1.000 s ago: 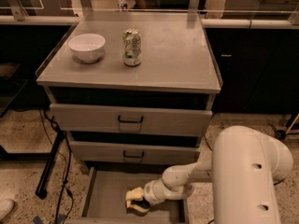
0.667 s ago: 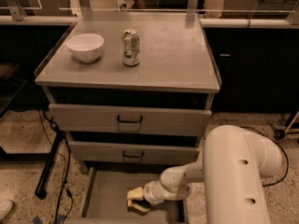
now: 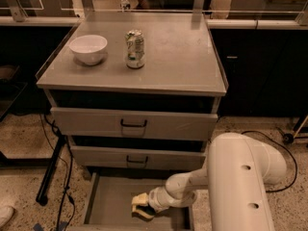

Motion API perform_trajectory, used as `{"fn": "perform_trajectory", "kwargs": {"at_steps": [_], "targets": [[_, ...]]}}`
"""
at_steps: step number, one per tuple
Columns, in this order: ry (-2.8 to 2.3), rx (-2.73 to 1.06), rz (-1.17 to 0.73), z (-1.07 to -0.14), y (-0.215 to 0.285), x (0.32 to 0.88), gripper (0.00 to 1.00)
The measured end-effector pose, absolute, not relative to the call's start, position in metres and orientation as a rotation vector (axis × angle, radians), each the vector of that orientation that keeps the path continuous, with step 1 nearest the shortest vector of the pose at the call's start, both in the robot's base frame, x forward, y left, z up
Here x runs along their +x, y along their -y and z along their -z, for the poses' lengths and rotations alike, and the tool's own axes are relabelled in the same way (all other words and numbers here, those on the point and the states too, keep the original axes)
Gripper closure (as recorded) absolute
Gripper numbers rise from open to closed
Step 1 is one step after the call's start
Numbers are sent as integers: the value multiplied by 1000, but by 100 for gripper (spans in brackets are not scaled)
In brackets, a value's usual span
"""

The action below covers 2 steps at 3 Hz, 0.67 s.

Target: Place sponge into bottom drawer

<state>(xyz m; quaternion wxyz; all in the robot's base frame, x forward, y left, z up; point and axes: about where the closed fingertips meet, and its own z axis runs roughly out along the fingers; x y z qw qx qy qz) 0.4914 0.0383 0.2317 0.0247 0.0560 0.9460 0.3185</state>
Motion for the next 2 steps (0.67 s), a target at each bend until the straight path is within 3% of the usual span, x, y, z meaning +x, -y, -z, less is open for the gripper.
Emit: {"fn": "perform_trajectory", "kwargs": {"at_steps": [2], "targets": [[-2948, 253, -865, -205, -49, 507, 100]]}}
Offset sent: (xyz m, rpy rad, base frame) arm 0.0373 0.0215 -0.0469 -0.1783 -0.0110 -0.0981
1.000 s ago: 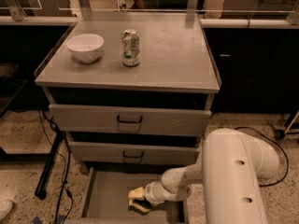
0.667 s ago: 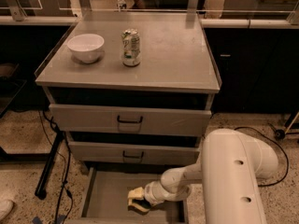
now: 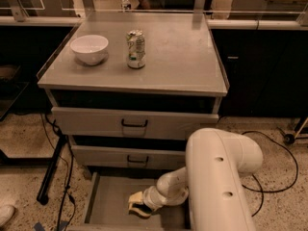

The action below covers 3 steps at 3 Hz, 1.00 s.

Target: Place sponge into bottom drawer

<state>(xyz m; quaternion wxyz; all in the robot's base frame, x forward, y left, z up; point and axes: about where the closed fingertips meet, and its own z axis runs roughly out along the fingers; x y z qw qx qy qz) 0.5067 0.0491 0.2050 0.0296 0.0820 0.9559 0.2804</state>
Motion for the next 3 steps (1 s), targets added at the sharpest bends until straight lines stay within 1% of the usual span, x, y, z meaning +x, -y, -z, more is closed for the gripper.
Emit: {"fn": "perform_trajectory", "kwargs": {"at_steps": [1, 2, 3], "targets": [[-2975, 292, -772, -179, -62, 517, 100], [-2975, 292, -772, -179, -62, 517, 100], [-3003, 344, -789, -157, -74, 506, 100]]}}
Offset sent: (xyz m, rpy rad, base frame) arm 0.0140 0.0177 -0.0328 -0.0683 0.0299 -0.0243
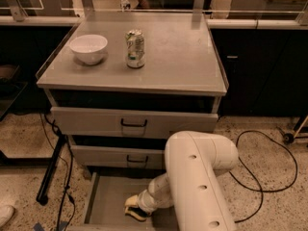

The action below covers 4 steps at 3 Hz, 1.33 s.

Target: Place sponge into bottom drawer

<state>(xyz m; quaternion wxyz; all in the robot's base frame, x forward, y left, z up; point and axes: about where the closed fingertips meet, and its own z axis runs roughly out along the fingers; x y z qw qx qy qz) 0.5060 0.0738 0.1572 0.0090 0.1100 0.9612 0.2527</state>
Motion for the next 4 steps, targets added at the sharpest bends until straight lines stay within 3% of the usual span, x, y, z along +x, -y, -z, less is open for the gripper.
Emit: {"fn": "perform_trajectory", "kwargs": {"at_steps": [2, 4], "targets": [[-3009, 422, -801, -131, -91, 499, 100], [-2956, 443, -777, -123, -105, 533, 100]]}}
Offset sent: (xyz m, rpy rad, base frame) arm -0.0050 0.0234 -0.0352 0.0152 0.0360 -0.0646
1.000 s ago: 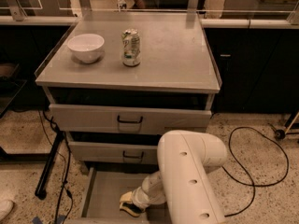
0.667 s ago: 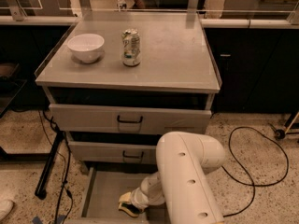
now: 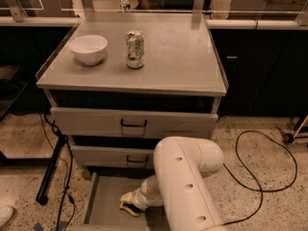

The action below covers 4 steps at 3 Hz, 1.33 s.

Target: Place sponge into bottom drawer

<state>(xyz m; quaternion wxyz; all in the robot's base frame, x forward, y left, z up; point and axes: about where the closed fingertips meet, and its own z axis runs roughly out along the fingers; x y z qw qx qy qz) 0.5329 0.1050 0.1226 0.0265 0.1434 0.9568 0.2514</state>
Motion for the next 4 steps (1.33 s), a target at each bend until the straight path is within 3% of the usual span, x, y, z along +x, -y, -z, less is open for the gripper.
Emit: {"fn": "perform_trajectory", "kwargs": {"at_steps": [1, 4], "targets": [[-2937, 442, -758, -122, -107, 544, 100], [-2937, 441, -757, -122, -107, 544, 36]]}}
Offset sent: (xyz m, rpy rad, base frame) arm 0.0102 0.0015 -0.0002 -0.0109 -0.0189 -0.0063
